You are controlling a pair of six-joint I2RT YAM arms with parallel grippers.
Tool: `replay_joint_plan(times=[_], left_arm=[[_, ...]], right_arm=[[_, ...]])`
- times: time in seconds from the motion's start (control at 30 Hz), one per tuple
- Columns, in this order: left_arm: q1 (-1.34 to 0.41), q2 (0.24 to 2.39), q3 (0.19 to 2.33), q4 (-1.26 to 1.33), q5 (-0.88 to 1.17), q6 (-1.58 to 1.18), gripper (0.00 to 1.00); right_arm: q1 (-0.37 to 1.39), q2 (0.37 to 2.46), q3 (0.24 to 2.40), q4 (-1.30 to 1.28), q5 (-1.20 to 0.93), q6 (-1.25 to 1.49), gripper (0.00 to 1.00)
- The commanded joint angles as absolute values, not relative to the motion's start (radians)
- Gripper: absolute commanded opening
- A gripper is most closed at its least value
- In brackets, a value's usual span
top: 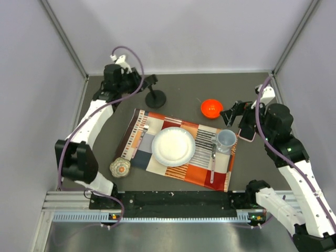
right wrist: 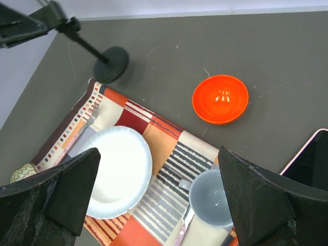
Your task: Place the phone on the phone stand
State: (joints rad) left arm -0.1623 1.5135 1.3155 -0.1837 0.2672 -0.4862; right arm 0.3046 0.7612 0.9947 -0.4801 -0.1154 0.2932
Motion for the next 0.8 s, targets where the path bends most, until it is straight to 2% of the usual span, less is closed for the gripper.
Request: replay_joint_plan(times=[0.0, 0.4, 0.63, 0.77], left_arm=[[-0.245, 1.604, 1.528, -0.087, 0.398, -0.371, 0.00], [-0.376, 1.715, 1.562, -0.054, 0.202, -0.284, 0.00], [-0.371, 1.747, 1.589, -0.115, 0.372, -0.092, 0.00], [-0.330, 1.807, 1.675, -0.213, 0.607, -0.063, 0.00]], right_arm=[[0.302, 0.746, 1.017, -0.451, -0.132, 0.316, 0.99], [0.302, 0.752, 1.031, -0.483, -0.101, 0.328, 0.99], [0.302, 0.764, 1.035, -0.491, -0.100, 0.327, 0.99], [0.304, 0.770, 1.035, -0.497, -0.100, 0.322, 0.99]])
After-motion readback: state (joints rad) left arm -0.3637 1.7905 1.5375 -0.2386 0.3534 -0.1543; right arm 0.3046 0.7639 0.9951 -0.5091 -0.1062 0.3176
